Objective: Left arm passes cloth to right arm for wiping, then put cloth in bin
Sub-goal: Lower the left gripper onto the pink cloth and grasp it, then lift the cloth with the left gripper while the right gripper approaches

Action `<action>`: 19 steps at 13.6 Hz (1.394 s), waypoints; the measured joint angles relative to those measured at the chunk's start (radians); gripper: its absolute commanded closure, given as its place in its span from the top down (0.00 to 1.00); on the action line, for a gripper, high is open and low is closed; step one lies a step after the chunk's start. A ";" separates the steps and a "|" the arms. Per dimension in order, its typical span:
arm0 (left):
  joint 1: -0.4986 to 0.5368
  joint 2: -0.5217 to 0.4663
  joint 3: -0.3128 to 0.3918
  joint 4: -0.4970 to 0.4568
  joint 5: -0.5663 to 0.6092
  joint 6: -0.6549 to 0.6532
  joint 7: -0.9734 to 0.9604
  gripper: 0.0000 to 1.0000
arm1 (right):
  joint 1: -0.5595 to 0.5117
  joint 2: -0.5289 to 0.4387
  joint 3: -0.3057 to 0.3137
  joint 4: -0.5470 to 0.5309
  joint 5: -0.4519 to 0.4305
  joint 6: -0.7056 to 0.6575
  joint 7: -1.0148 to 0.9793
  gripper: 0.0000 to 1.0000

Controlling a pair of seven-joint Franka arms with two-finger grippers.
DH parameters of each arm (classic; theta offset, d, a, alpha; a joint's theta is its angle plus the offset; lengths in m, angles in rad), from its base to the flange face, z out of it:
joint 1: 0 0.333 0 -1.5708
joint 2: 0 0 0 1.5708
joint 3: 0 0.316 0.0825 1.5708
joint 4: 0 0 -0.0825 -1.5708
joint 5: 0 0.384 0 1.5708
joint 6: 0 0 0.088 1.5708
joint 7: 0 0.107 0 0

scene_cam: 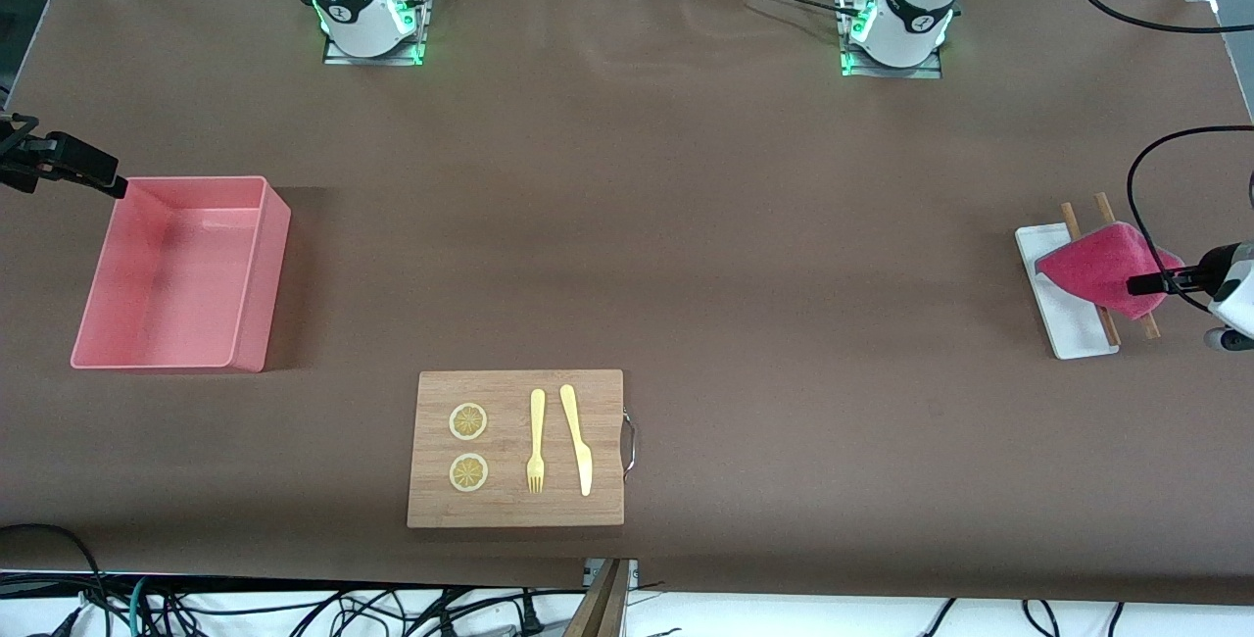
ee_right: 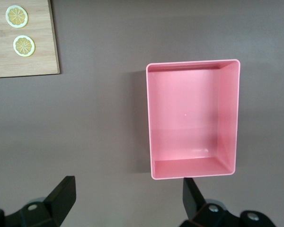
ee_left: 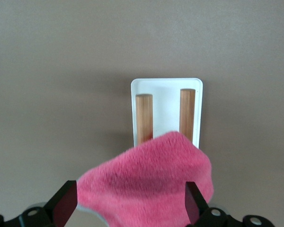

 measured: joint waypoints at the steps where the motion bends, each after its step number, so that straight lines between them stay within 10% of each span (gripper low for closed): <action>1: 0.002 0.010 0.000 0.001 0.000 0.009 0.001 0.71 | 0.000 0.000 0.000 0.000 0.000 0.000 0.000 1.00; 3: 0.003 0.017 0.000 0.004 0.000 0.012 0.003 0.35 | 0.000 0.000 0.000 0.000 0.000 0.000 0.000 1.00; 7: 0.004 0.017 0.000 0.009 0.000 0.012 0.017 0.07 | 0.000 0.000 0.000 0.000 0.000 0.000 0.000 1.00; 19: 0.004 0.016 -0.006 0.019 0.000 0.011 0.029 0.00 | 0.000 0.000 -0.001 0.000 0.004 0.000 0.000 1.00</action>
